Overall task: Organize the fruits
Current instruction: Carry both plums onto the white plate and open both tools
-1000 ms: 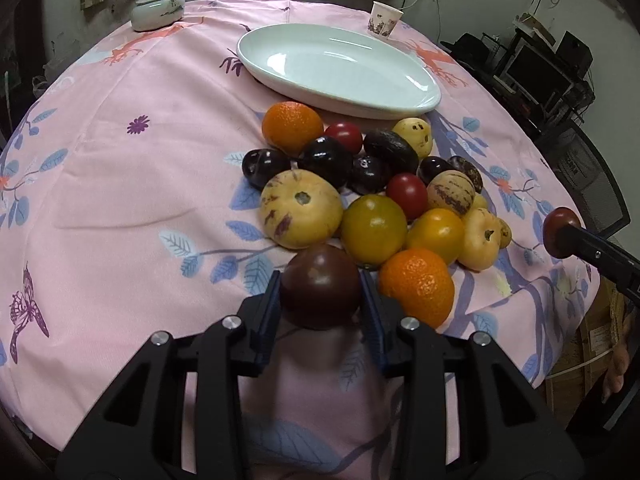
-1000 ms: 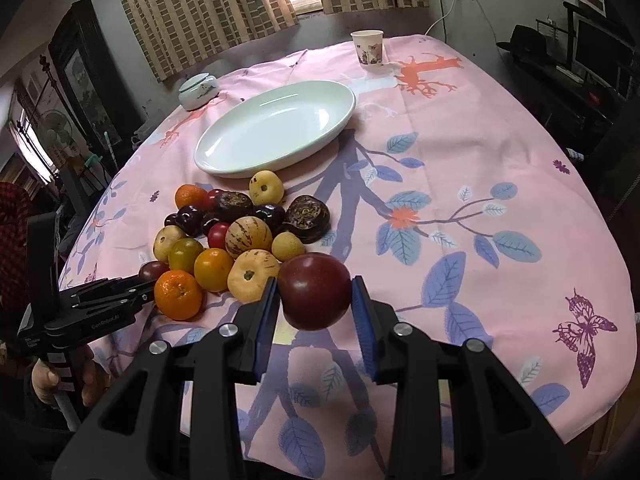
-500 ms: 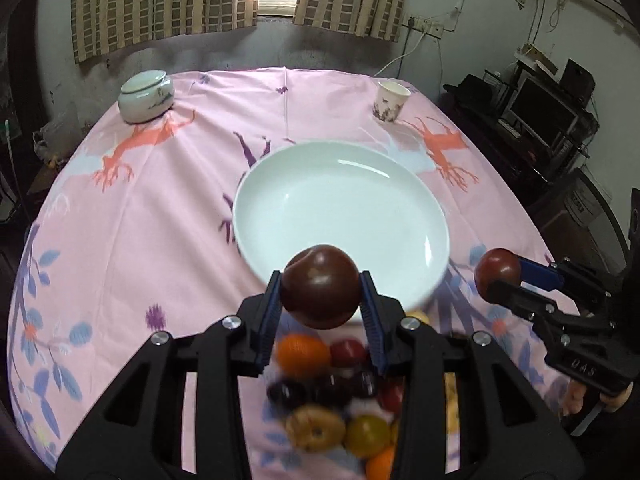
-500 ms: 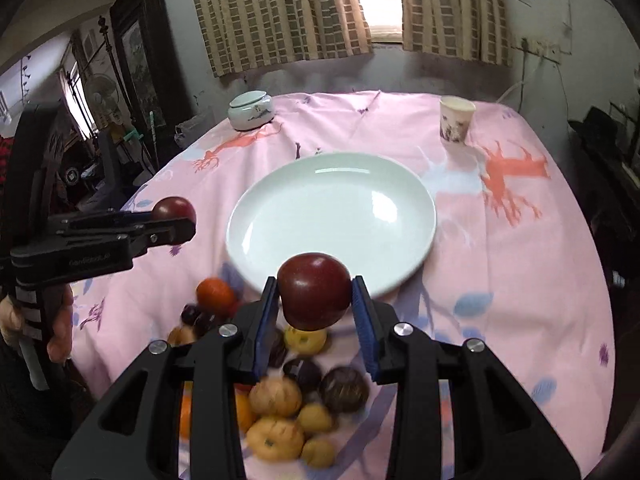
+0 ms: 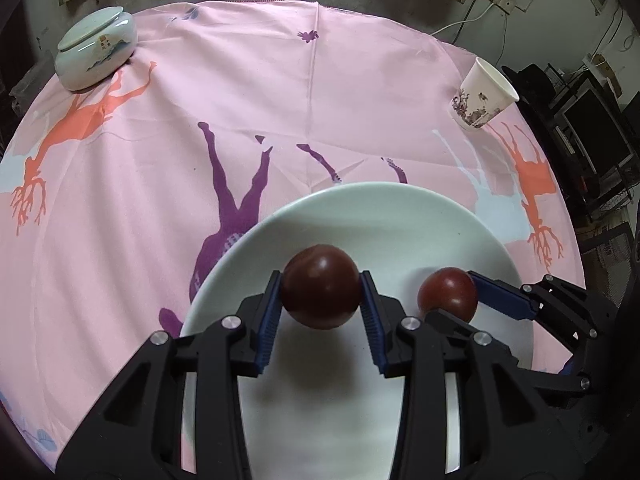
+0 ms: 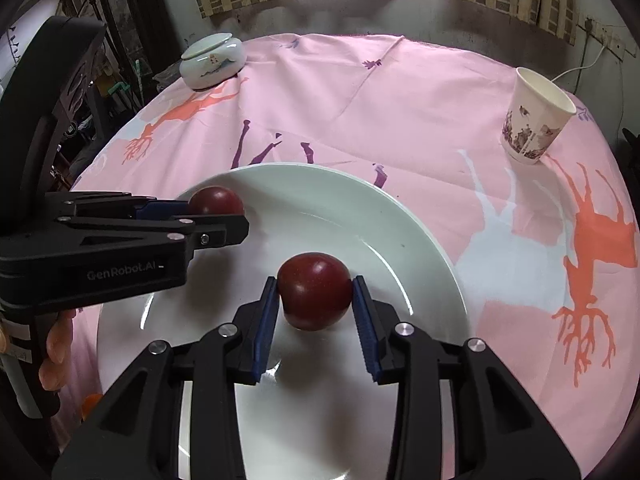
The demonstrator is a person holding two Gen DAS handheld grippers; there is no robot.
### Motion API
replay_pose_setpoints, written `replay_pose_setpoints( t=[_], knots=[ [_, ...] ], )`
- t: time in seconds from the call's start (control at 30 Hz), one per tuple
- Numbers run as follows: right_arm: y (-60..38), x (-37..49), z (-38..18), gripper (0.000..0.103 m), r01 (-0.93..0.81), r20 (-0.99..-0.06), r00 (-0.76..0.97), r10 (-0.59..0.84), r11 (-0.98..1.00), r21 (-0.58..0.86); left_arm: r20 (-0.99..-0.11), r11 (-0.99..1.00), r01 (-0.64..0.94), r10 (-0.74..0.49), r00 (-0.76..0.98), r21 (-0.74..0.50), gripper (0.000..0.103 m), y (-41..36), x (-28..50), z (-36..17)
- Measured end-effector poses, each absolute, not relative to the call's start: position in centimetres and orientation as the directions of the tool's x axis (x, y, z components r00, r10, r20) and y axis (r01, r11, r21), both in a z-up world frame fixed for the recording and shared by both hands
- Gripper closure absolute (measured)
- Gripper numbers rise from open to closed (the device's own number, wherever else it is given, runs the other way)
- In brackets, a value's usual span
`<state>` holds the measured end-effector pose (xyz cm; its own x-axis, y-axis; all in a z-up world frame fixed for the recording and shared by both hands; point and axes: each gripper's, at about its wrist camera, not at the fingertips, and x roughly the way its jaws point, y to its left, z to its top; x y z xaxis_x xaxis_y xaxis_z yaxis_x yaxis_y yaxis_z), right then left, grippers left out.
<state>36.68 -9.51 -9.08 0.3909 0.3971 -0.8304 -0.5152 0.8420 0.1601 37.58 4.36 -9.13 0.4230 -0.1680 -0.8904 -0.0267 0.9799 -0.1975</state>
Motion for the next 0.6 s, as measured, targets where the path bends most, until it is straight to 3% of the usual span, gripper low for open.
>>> replay_pose_setpoints(
  t=[0.03,0.1,0.13,0.17,0.23,0.37,0.4,0.53,0.6],
  knots=[
    [-9.5,36.8,-9.2,0.065,-0.504,-0.836,0.390,0.387,0.849,0.158,-0.892,0.980,-0.027,-0.169,0.418,-0.198,0.062,4.4,37.7,-9.1],
    [-9.6,36.6,-8.8,0.065,-0.490,-0.835,0.401,0.377,0.858,0.152,-0.879,0.977,-0.012,-0.184,0.441,-0.211,0.044,4.6,37.3,-7.9],
    [-9.9,36.2,-8.3,0.062,-0.485,-0.827,0.420,0.374,0.862,0.144,-0.863,0.977,-0.008,-0.186,0.470,-0.215,0.029,4.7,36.6,-6.9],
    [-10.3,35.6,-7.5,0.050,-0.484,-0.818,0.437,0.374,0.864,0.137,-0.845,0.977,-0.010,-0.179,0.504,-0.213,0.022,5.0,35.8,-5.7],
    [-11.2,33.7,-5.5,0.037,-0.480,-0.790,0.488,0.371,0.870,0.112,-0.808,0.974,-0.002,-0.186,0.559,-0.226,0.018,5.5,33.6,-3.2],
    [-13.7,28.6,-1.6,0.035,-0.451,-0.753,0.556,0.353,0.889,0.084,-0.750,0.981,0.016,-0.159,0.642,-0.195,0.005,6.3,27.3,0.4],
    [-14.4,26.6,-0.8,0.034,-0.441,-0.741,0.571,0.353,0.893,0.086,-0.737,0.985,0.006,-0.132,0.663,-0.170,0.003,6.4,25.4,0.9],
    [-16.2,18.6,-0.4,0.009,-0.415,-0.719,0.610,0.332,0.907,0.067,-0.701,0.998,-0.022,-0.022,0.712,-0.053,0.002,6.6,17.1,0.4],
    [-16.5,14.5,-1.3,0.009,-0.428,-0.719,0.600,0.351,0.900,0.083,-0.704,0.999,-0.011,-0.021,0.710,-0.041,0.002,6.5,13.4,-1.0]
  ],
)
